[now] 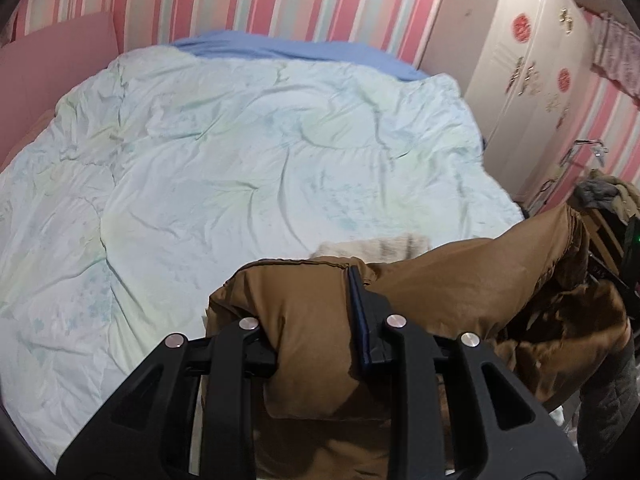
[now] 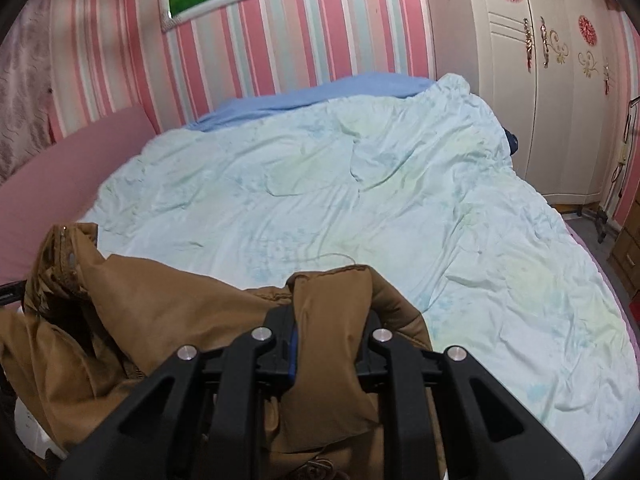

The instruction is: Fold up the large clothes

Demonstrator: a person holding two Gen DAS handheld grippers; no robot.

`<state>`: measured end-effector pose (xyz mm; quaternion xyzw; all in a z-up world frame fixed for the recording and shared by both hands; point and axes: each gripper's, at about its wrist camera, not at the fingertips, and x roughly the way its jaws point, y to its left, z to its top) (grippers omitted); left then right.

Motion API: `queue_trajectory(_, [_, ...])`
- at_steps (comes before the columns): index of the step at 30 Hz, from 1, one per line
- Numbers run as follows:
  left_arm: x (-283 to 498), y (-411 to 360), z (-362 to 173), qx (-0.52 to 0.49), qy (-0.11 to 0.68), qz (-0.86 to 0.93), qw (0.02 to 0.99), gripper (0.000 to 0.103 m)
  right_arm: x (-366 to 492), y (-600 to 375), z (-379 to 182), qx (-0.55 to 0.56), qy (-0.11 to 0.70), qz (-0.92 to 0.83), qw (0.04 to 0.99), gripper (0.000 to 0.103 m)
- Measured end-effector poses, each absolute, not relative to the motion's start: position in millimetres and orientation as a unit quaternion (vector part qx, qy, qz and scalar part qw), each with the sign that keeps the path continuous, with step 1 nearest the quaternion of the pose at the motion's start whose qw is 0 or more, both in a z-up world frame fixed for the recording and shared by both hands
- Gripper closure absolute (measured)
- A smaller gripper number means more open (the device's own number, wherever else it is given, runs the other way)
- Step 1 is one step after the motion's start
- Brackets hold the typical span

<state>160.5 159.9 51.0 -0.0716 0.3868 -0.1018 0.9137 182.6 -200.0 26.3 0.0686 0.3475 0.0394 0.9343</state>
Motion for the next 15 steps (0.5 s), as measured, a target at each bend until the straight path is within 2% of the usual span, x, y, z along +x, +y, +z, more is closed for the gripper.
queue_trajectory(4, [197.6, 157.7, 23.7, -0.052, 0.404, -0.085, 0.909, 0.077, 209.6, -198.7, -19.4, 0.063, 0.388, 0.039, 0.919, 0.086])
queue_trajectory(10, [234.5, 167.9, -52.5, -0.075, 0.47, -0.064, 0.877, 0.076, 222.3, -202.7, -97.6, 0.064, 0.451, 0.036, 0.889, 0.085])
queue_trajectory(15, [243.8, 172.1, -79.9, -0.099, 0.488, -0.065, 0.865, 0.074, 218.5, -199.9, -106.9, 0.062, 0.468, 0.031, 0.881, 0.081])
